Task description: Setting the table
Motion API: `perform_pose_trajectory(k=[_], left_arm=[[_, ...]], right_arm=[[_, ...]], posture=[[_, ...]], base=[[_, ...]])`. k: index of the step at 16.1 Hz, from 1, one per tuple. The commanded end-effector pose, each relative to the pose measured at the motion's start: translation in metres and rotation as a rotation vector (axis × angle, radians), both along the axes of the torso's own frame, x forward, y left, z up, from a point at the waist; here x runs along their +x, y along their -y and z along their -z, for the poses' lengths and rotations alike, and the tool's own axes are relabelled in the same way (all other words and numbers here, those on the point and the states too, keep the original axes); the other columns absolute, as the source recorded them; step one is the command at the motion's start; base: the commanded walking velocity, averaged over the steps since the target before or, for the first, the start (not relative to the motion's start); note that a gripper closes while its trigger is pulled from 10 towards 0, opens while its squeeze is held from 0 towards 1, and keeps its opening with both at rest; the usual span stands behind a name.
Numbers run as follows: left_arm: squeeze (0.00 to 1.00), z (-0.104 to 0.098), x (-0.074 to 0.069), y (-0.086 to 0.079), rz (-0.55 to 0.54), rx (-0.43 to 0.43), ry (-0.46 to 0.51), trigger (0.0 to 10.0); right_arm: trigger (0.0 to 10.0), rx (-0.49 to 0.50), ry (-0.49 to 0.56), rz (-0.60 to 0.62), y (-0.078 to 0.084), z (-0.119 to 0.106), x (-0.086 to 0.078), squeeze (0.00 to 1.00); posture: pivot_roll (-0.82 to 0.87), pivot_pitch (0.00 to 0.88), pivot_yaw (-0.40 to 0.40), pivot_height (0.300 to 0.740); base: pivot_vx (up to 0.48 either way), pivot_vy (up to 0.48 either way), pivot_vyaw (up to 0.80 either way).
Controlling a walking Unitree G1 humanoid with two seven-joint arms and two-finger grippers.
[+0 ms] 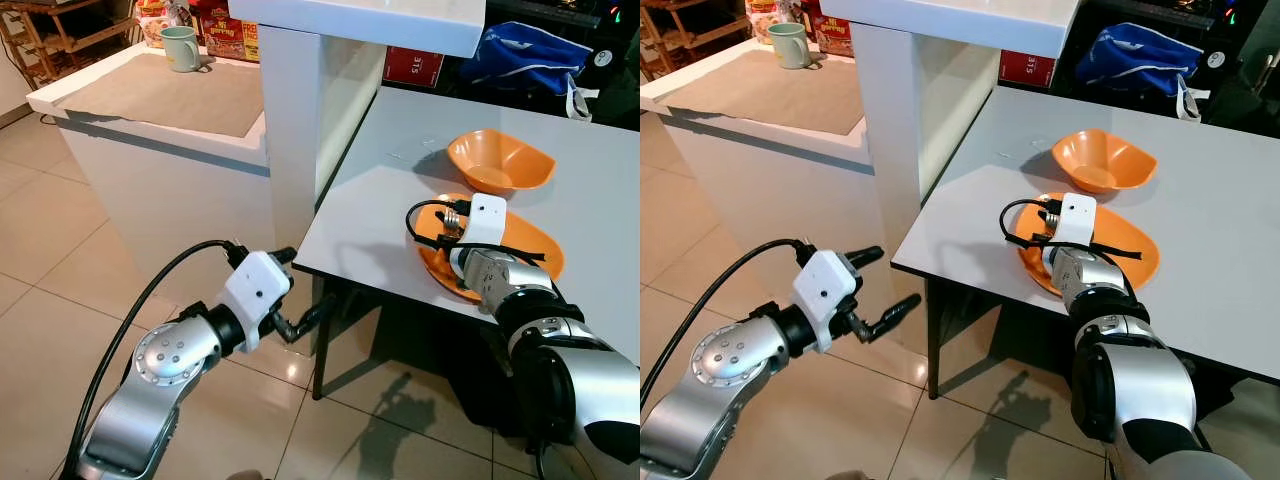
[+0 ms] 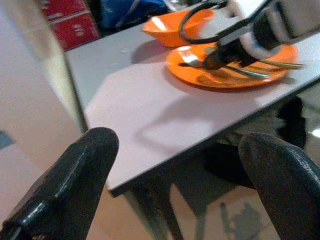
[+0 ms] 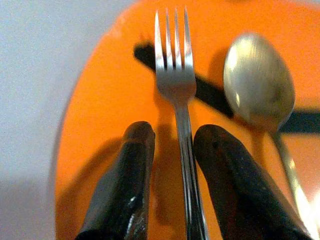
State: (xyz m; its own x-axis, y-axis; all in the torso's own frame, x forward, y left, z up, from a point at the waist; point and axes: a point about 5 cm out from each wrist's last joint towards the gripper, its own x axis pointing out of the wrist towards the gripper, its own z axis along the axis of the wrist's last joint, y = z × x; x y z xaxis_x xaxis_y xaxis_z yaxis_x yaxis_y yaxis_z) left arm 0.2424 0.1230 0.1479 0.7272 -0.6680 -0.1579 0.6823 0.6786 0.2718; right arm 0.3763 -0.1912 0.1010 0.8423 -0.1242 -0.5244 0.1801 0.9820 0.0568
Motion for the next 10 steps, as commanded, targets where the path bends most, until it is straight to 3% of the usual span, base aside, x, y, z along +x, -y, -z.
perform_pose_trajectory(k=[1,2,4,5,6,7,8,10], left_arm=[[0.0,-0.006,0.008,-0.005,-0.066,0.004,0.038,10.0],[0.0,-0.008,0.009,-0.005,-0.076,-0.001,0.048,10.0],[0.0,-0.012,0.025,-0.017,-0.257,0.034,0.119,10.0],[0.0,-0.015,0.03,-0.019,-0.312,0.035,0.141,10.0],[0.0,-0.017,0.033,-0.019,-0.342,0.019,0.154,10.0],[0.0,-0.019,0.035,-0.017,-0.366,0.002,0.158,10.0],[0.0,-0.019,0.036,-0.015,-0.375,-0.015,0.154,10.0],[0.0,-0.016,0.038,-0.012,-0.378,0.0,0.16,10.0]], right_arm=[[10.0,-0.074,0.128,-0.005,0.007,-0.031,0.012,0.0],[10.0,-0.091,0.145,-0.008,0.008,-0.035,0.012,0.0],[10.0,-0.195,0.304,-0.067,0.006,-0.059,0.003,0.0],[10.0,-0.199,0.387,-0.088,0.004,-0.066,-0.007,0.0],[10.0,-0.125,0.437,-0.066,0.001,-0.066,-0.021,0.0],[10.0,-0.057,0.539,-0.062,-0.003,-0.065,-0.035,0.5],[10.0,-0.084,0.549,-0.126,-0.012,-0.055,-0.05,1.0],[10.0,-0.081,0.527,-0.233,-0.035,-0.035,-0.076,1.0]], posture=[[0.09,0.0,-0.015,0.74],[0.09,0.0,-0.015,0.74],[0.08,0.0,-0.016,0.74],[0.07,0.0,-0.012,0.74],[0.05,0.0,-0.003,0.74],[0.04,0.0,0.003,0.74],[0.03,0.0,0.009,0.74],[0.01,0.0,0.02,0.74]], base=[[0.0,0.0,0.0],[0.0,0.0,0.0],[0.0,0.48,0.0],[0.0,0.48,0.0],[0.0,0.48,0.0],[0.0,0.48,0.0],[0.0,0.48,0.0],[0.0,0.48,0.0]])
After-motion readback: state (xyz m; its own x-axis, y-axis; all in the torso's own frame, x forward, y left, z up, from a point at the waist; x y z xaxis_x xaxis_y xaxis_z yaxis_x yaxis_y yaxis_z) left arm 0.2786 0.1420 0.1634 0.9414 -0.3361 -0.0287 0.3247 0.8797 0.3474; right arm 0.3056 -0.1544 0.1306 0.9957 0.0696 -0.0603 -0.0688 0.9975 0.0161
